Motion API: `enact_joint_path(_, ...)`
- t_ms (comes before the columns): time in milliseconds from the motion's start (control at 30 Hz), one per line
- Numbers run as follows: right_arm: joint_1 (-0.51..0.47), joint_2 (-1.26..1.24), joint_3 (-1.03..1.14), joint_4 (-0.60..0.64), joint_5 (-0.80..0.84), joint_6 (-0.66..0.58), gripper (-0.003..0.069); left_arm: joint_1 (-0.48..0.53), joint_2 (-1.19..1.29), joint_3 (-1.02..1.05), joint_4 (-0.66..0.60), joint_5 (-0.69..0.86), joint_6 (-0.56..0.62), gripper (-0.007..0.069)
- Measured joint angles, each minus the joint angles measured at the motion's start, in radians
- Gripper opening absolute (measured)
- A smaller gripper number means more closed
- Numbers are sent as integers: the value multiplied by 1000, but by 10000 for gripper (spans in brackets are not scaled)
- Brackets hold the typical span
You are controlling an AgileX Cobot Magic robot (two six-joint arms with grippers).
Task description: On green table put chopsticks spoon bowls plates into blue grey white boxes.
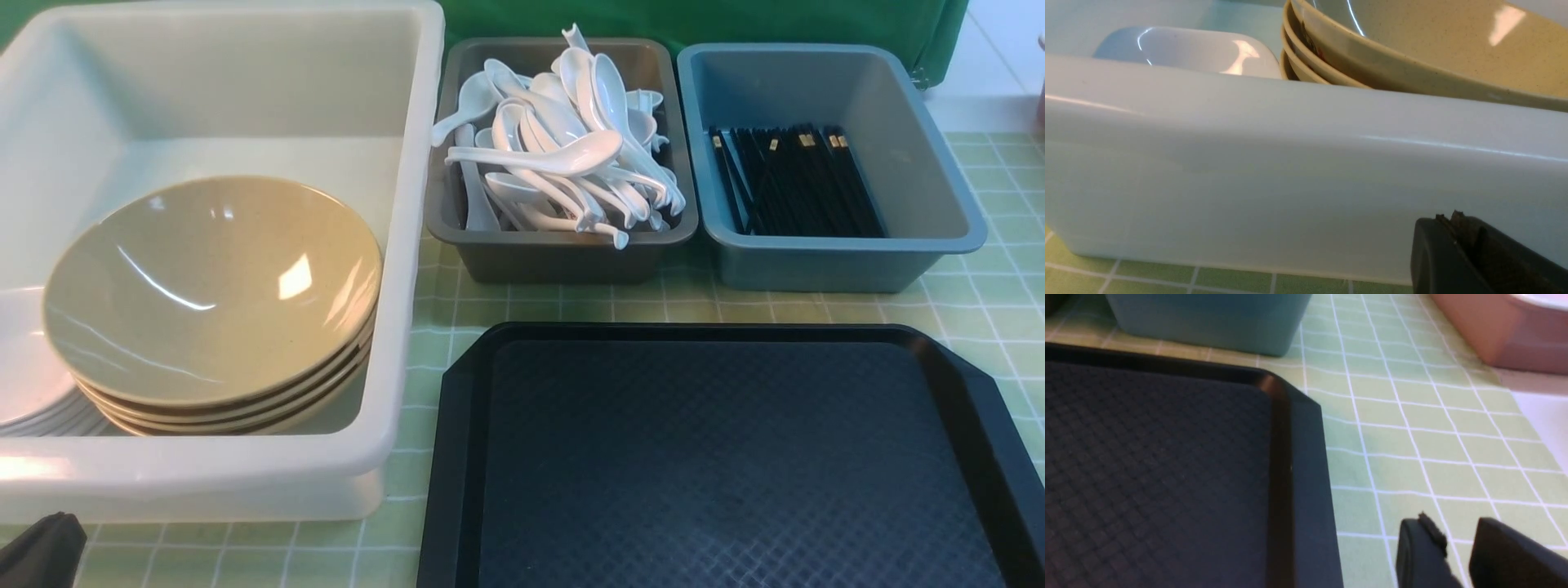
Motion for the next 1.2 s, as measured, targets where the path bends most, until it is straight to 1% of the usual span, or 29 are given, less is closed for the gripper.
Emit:
enact_joint_path(333,29,0,6,0,-24,0,204,0,0,0,0,0,0,-1)
enact_joint_path(667,29,0,6,0,-24,0,207,0,0,0,0,0,0,-1)
enact_joint_path(833,29,0,6,0,-24,0,212,24,-34,0,0,0,0,-1)
enact_joint_path(1200,29,0,6,0,-24,0,216,21,-37,0,0,0,0,-1)
